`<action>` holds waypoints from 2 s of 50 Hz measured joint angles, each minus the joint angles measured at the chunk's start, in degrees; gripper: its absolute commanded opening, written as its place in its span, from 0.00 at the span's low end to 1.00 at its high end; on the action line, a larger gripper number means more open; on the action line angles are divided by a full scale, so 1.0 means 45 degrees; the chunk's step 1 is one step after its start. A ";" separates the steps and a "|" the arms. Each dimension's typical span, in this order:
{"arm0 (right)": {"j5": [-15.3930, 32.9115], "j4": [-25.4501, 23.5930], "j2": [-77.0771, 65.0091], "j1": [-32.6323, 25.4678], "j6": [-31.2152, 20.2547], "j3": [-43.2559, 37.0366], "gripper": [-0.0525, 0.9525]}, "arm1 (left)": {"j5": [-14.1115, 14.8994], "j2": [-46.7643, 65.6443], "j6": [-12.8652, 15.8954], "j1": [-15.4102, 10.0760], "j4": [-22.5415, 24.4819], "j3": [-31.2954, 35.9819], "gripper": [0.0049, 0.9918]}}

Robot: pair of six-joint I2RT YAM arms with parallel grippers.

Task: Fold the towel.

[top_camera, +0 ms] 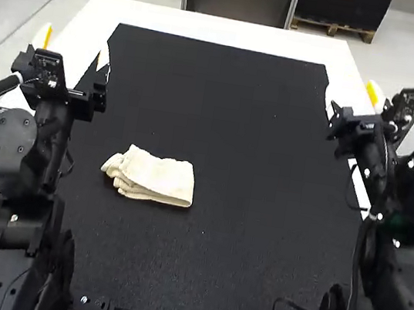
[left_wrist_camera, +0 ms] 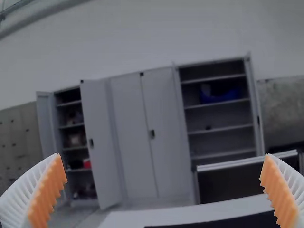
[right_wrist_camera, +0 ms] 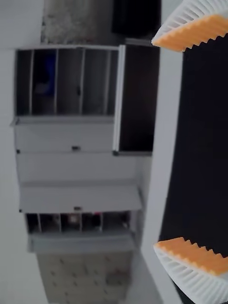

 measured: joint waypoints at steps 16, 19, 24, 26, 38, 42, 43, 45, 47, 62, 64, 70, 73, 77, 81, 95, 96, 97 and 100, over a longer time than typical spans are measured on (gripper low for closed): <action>-0.0209 0.0617 -0.4498 -0.1389 0.0112 -0.1812 0.96 | 0.0568 0.0000 0.0000 -0.0005 0.0432 -0.0131 0.97; -0.0282 0.0631 -0.4498 -0.1622 0.0165 -0.1977 0.96 | 0.0821 0.0000 0.0000 -0.0005 0.0427 -0.0248 0.97; -0.0413 0.0578 -0.4498 -0.1996 0.0291 -0.2433 0.96 | 0.1277 0.0005 0.0005 0.0000 0.0423 -0.0510 0.97; -0.0466 0.0146 -0.4498 -0.2093 0.0335 -0.2526 0.96 | 0.1423 0.0005 0.0005 -0.0005 0.0427 -0.0627 0.97; -0.0767 -0.3881 -0.4498 -0.2191 0.0024 -0.2526 0.96 | 0.1826 0.0005 0.0029 -0.0005 -0.1078 -0.1248 0.97; -0.0806 -0.4983 -0.4498 -0.2191 -0.0267 -0.2526 0.96 | 0.1889 0.0005 0.0053 -0.0005 -0.2249 -0.1253 0.97; -0.0816 -0.5411 -0.4493 -0.2191 -0.0345 -0.2526 0.96 | 0.1919 0.0000 0.0058 -0.0005 -0.2497 -0.1253 0.97; -0.0816 -0.6047 -0.4493 -0.2191 -0.0500 -0.2526 0.96 | 0.1938 0.0000 0.0053 -0.0005 -0.2875 -0.1253 0.97; -0.0821 -0.6615 -0.4498 -0.2191 -0.0729 -0.2526 0.96 | 0.1972 0.0005 0.0053 -0.0005 -0.3094 -0.1253 0.97; -0.0860 -0.7135 -0.4498 -0.2191 -0.1773 -0.2467 0.96 | 0.2642 0.0005 0.0359 -0.0005 -0.4566 -0.1253 0.97; -0.0845 -0.7135 -0.4498 -0.2191 -0.1851 -0.2467 0.96 | 0.2657 0.0000 0.0432 -0.0005 -0.4789 -0.1253 0.97; -0.0321 -0.7150 -0.4498 -0.2191 -0.1948 -0.2453 0.96 | 0.2637 0.0005 0.0539 -0.0005 -0.4974 -0.1253 0.97; 0.0087 -0.7184 -0.4493 -0.2195 -0.1632 -0.2438 0.96 | 0.2419 0.0000 0.0495 0.0000 -0.5085 -0.1253 0.97; 0.0865 -0.7198 -0.4493 -0.2195 -0.1205 -0.2424 0.96 | 0.1967 0.0000 0.0141 0.0083 -0.5100 -0.1253 0.97; 0.1632 -0.7130 -0.4493 -0.2195 -0.0981 -0.2424 0.96 | 0.1273 0.0005 -0.0219 0.0199 -0.5100 -0.1253 0.97; 0.4075 -0.6387 -0.4498 -0.2171 -0.0695 -0.2516 0.96 | -0.0223 0.0000 -0.0753 0.0262 -0.5061 -0.1253 0.97; 0.4148 -0.6305 -0.4498 -0.2152 -0.0690 -0.2516 0.96 | -0.0257 0.0005 -0.0763 0.0262 -0.5061 -0.1253 0.97; 0.4240 -0.6246 -0.4493 -0.2113 -0.0695 -0.2516 0.96 | -0.0321 0.0005 -0.0767 0.0262 -0.5061 -0.1253 0.97; 0.4391 -0.6222 -0.4498 -0.1909 -0.0704 -0.2516 0.96 | -0.0393 0.0000 -0.0801 0.0262 -0.5061 -0.1253 0.97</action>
